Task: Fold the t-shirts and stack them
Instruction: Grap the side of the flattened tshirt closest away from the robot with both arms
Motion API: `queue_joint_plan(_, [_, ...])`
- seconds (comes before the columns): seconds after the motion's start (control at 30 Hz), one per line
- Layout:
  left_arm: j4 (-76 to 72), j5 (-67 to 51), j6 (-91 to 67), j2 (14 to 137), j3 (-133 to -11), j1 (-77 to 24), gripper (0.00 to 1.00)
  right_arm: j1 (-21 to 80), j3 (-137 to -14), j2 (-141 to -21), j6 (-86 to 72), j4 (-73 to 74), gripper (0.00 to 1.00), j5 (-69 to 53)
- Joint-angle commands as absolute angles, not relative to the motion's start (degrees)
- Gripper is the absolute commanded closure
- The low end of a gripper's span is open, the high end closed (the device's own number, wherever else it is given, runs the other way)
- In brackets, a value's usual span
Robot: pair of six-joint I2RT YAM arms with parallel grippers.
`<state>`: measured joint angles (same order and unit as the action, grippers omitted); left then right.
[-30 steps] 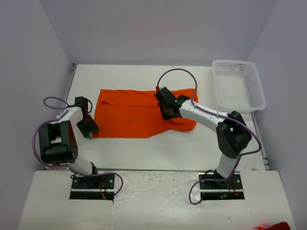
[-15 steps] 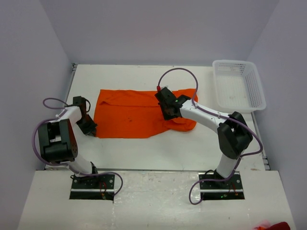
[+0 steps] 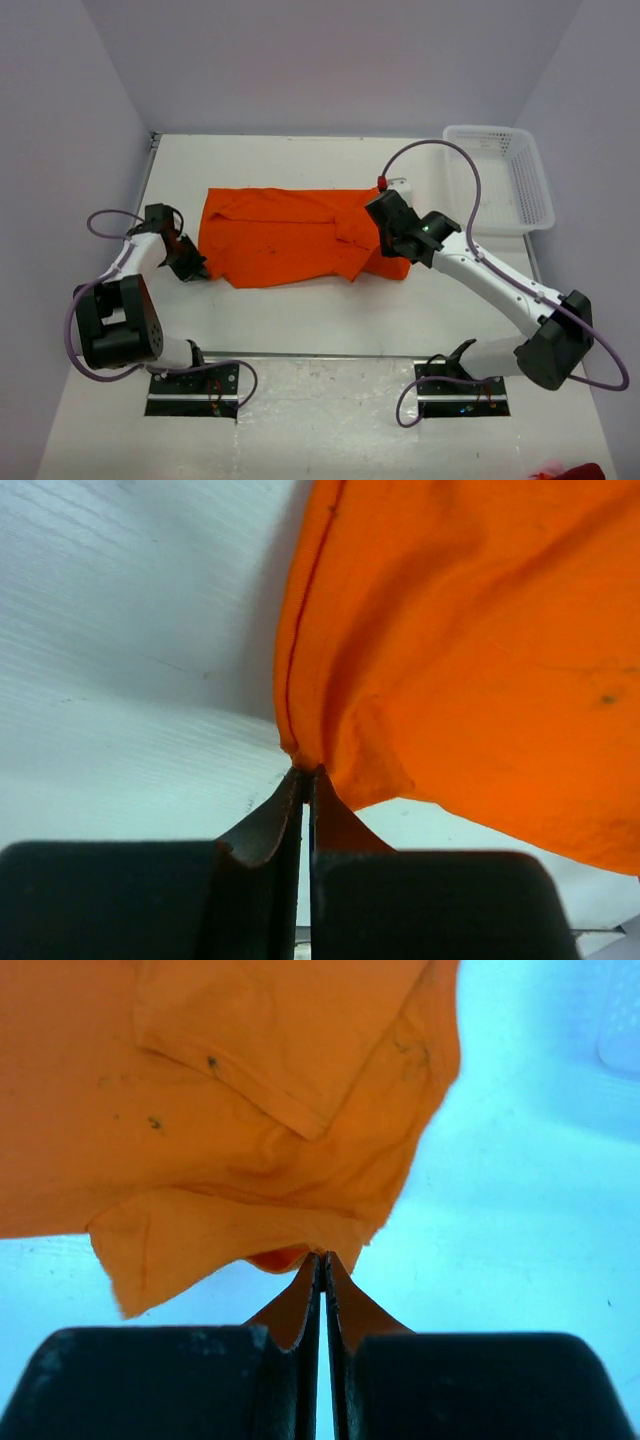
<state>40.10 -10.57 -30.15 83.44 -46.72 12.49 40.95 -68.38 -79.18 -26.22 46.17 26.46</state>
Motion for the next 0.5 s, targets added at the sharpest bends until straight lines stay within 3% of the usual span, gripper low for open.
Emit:
queue_joint_plan(0.0, [41.48, -15.64, -28.21, 79.20, -46.49, 13.18, 1.00, 40.87, -66.62, -75.77, -30.84, 52.53, 1.00, 30.14])
queue_joint_plan(0.47, [47.11, -14.94, -28.39, 73.22, -48.16, 16.87, 1.00, 40.87, -60.74, -70.13, -36.21, 57.92, 1.00, 30.59])
